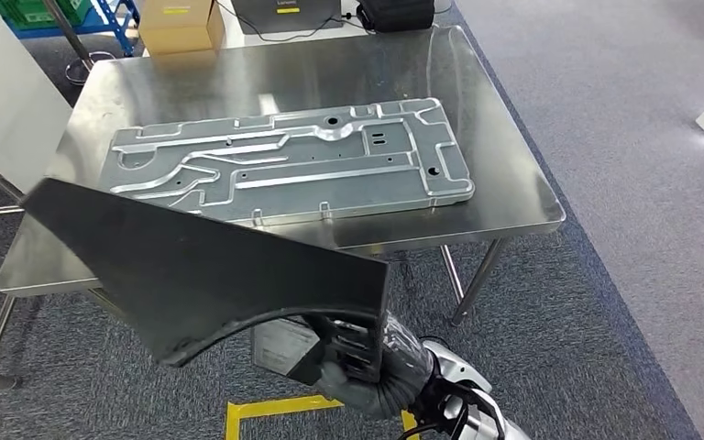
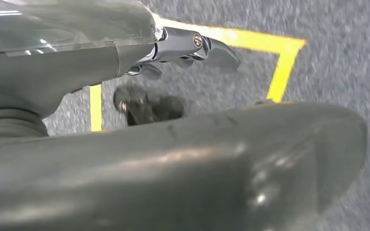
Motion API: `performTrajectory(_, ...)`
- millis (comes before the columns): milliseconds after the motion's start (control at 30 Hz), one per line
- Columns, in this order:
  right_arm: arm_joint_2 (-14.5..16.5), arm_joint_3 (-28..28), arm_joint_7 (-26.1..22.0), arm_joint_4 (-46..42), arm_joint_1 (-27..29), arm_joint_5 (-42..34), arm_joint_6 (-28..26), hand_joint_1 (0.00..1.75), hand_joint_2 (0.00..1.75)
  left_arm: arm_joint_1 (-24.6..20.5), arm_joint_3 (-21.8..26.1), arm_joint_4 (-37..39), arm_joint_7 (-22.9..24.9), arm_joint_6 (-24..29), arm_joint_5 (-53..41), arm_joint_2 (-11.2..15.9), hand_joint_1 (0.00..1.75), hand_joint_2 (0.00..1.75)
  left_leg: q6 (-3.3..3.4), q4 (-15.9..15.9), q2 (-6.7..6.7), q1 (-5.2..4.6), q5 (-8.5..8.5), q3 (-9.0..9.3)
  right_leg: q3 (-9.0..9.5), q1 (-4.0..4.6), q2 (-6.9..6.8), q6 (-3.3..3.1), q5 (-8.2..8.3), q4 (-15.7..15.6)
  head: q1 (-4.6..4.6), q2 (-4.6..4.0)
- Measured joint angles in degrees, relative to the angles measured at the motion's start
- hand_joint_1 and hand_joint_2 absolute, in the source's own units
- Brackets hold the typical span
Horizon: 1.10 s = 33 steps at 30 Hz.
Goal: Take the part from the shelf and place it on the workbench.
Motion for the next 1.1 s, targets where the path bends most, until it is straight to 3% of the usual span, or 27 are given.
performTrajectory(33, 0.0, 0.0, 0.0, 0.2, 0.0, 0.0, 0.1, 1.75, 1.75, 0.1, 0.0, 0.0, 0.0, 0.0, 0.0, 0.0, 0.00, 0.00, -0.01, 1.2, 0.00, 0.00, 0.61, -1.27, 0.34, 0.07, 0.06, -0.04, -0.30, 0.0, 0.01, 0.00)
performTrajectory(67, 0.0, 0.0, 0.0, 0.4, 0.0, 0.0, 0.1, 1.75, 1.75, 0.2, 0.0, 0.0, 0.0, 0.1, 0.0, 0.0, 0.00, 0.00, 0.07, 0.2, 0.00, 0.00, 2.36, -1.48, 0.78, 0.13, 0.13, -0.03, -0.63, 0.0, 0.00, -0.01)
performTrajectory(133, 0.0, 0.0, 0.0, 0.7, -0.1, 0.0, 0.3, 1.75, 1.75, 0.3, 0.0, 0.0, 0.1, 0.1, 0.0, 0.0, 0.00, 0.00, 0.56, -6.8, 0.00, -0.05, 7.48, 0.65, 1.77, 0.22, 0.21, 0.11, -1.37, 0.0, 0.02, -0.01)
performTrajectory(200, 0.0, 0.0, -0.1, 1.0, -0.2, 0.0, 0.2, 1.75, 1.75, 0.3, 0.0, 0.0, 0.0, 0.1, 0.0, 0.1, 0.00, 0.00, 1.24, -12.8, 0.01, -0.32, 9.90, 2.98, 2.22, 0.42, 0.28, 0.51, -1.98, 0.1, 0.02, 0.00)
performTrajectory(267, 0.0, -0.1, -0.4, 1.3, -0.3, 0.0, -0.3, 1.75, 1.75, 0.3, 0.0, 0.0, -0.1, 0.1, 0.0, 0.1, 0.00, 0.00, 1.83, -14.4, 0.01, -0.60, 9.49, 3.64, 2.21, 0.54, 0.31, 1.07, -2.27, 0.0, 0.03, 0.00)
performTrajectory(367, 0.0, -0.4, -1.0, 1.8, -0.4, 0.1, -1.2, 1.75, 1.75, 0.4, 0.0, 0.0, -0.3, 0.0, -0.2, 0.1, 0.00, 0.00, 2.69, -15.4, -0.05, -0.18, 9.28, 4.56, 2.07, 0.66, 0.18, 1.98, -3.32, 1.1, 0.12, 0.00)
performTrajectory(400, 0.0, -0.5, -1.0, 1.9, -0.4, 0.2, -1.6, 1.75, 1.75, 0.4, 0.0, 0.0, -0.3, 0.0, -0.4, 0.1, 0.00, 0.00, 2.99, -15.8, -0.05, -0.02, 9.19, 5.05, 1.03, 0.67, 0.15, 2.23, -4.38, 3.4, 0.18, 0.00)
performTrajectory(467, -0.1, -0.9, -1.0, 2.3, -0.4, 0.6, -2.4, 1.75, 1.75, 0.4, 0.0, 0.0, -0.4, -0.1, -0.5, 0.1, 0.00, 0.00, 3.42, -15.9, 0.01, -0.04, 8.74, 5.70, -3.25, 0.42, 0.13, 2.53, -6.97, 10.8, 0.30, 0.00)
performTrajectory(500, -0.1, -1.1, -1.0, 2.5, -0.3, 0.9, -2.8, 1.75, 1.75, 0.4, 0.0, 0.0, -0.4, -0.1, -0.6, 0.1, 0.00, 0.00, 3.48, -15.9, -0.01, -0.06, 8.47, 5.98, -5.63, 0.28, 0.12, 2.64, -7.69, 14.2, 0.30, 0.00)
performTrajectory(533, -0.2, -1.5, -1.0, 2.8, -0.2, 1.3, -3.4, 1.75, 1.75, 0.5, 0.0, 0.0, -0.4, -0.1, -0.6, 0.1, 0.00, 0.00, 3.49, -15.9, -0.03, -0.07, 8.13, 6.34, -7.28, 0.13, 0.11, 2.74, -7.31, 16.0, 0.30, 0.00)
performTrajectory(567, -0.3, -1.9, -0.9, 3.0, -0.2, 1.7, -4.0, 1.75, 1.75, 0.5, 0.0, 0.0, -0.4, -0.1, -0.6, 0.1, 0.00, 0.00, 3.44, -15.8, -0.06, -0.06, 7.77, 6.79, -7.80, -0.01, 0.10, 2.79, -5.73, 15.4, 0.30, 0.00)
performTrajectory(600, -0.4, -2.4, -0.9, 3.3, -0.4, 2.0, -4.6, 1.75, 1.75, 0.5, 0.0, 0.0, -0.4, -0.1, -0.7, 0.1, 0.00, 0.00, 3.33, -15.8, -0.10, -0.06, 7.36, 7.31, -7.25, -0.13, 0.06, 2.79, -3.24, 12.9, 0.30, 0.00)
performTrajectory(633, -0.6, -3.1, -0.8, 3.6, -0.7, 2.3, -5.2, 1.75, 1.75, 0.5, 0.0, 0.0, -0.4, -0.2, -0.7, 0.1, 0.00, 0.00, 3.16, -15.7, -0.13, -0.05, 6.90, 7.81, -5.99, -0.23, -0.03, 2.71, -0.51, 8.9, 0.31, 0.00)
performTrajectory(700, -1.0, -4.9, -0.4, 4.3, -1.6, 3.2, -6.8, 1.75, 1.75, 0.5, 0.1, 0.0, -0.4, -0.3, -0.8, 0.1, 0.00, 0.00, 2.61, -15.4, -0.19, -0.26, 6.05, 8.35, -3.60, -0.09, -0.14, 2.40, 2.34, 2.7, 0.31, 0.00)
performTrajectory(733, -1.2, -6.0, -0.1, 4.7, -2.3, 3.8, -7.6, 1.75, 1.75, 0.5, 0.1, 0.0, -0.5, -0.4, -0.8, 0.1, 0.00, 0.00, 2.31, -15.4, -0.20, -0.34, 5.75, 8.40, -3.08, 0.01, -0.12, 2.19, 2.47, 1.3, 0.29, 0.00)
performTrajectory(867, -2.4, -11.6, 1.5, 7.8, -5.9, 6.5, -10.6, 1.75, 1.75, 0.4, 0.2, 0.0, -0.8, -0.6, -1.1, 0.1, 0.00, 0.00, 1.15, -14.5, -0.04, -0.25, 4.59, 8.34, -2.59, -0.11, 0.22, 1.09, 1.95, 0.7, 0.25, -0.01)
performTrajectory(933, -3.0, -14.6, 2.1, 10.6, -8.7, 7.6, -11.5, 1.75, 1.75, 0.4, 0.3, 0.0, -1.0, -0.6, -1.1, 0.1, 0.00, 0.00, 0.70, -9.4, -0.02, -0.09, 2.00, 5.92, -2.29, -0.26, 0.18, 0.61, 1.81, 0.4, 0.23, -0.01)
performTrajectory(1000, -3.7, -17.4, 2.3, 13.7, -10.9, 8.1, -11.9, 1.75, 1.75, 0.4, 0.5, 0.0, -1.1, -0.6, -1.2, 0.1, 0.00, 0.00, 0.42, -1.9, -0.03, -0.01, -0.68, 1.57, -2.12, -0.20, 0.11, 0.35, 1.51, 0.5, 0.23, 0.00)
performTrajectory(1033, -3.9, -18.5, 2.4, 15.0, -11.7, 8.4, -12.2, 1.75, 1.75, 0.5, 0.6, 0.0, -1.1, -0.6, -1.2, 0.1, 0.00, 0.00, 0.34, 0.3, -0.02, 0.02, -0.79, -0.05, -1.99, -0.17, 0.10, 0.32, 1.34, 0.5, 0.23, 0.00)
performTrajectory(1067, -4.1, -19.3, 2.7, 16.2, -12.3, 9.0, -12.7, 1.75, 1.75, 0.6, 0.6, 0.0, -1.1, -0.6, -1.2, 0.1, 0.00, 0.00, 0.33, 0.5, -0.02, 0.05, 0.28, -0.73, -1.79, -0.17, 0.14, 0.34, 1.14, 0.5, 0.22, 0.00)
performTrajectory(1100, -4.4, -19.8, 3.3, 17.4, -13.2, 10.2, -13.6, 1.75, 1.75, 0.7, 0.7, 0.0, -1.1, -0.6, -1.2, 0.1, 0.00, 0.00, 0.41, -1.5, -0.02, 0.06, 2.36, -0.35, -1.52, -0.17, 0.22, 0.39, 0.93, 0.5, 0.22, 0.00)
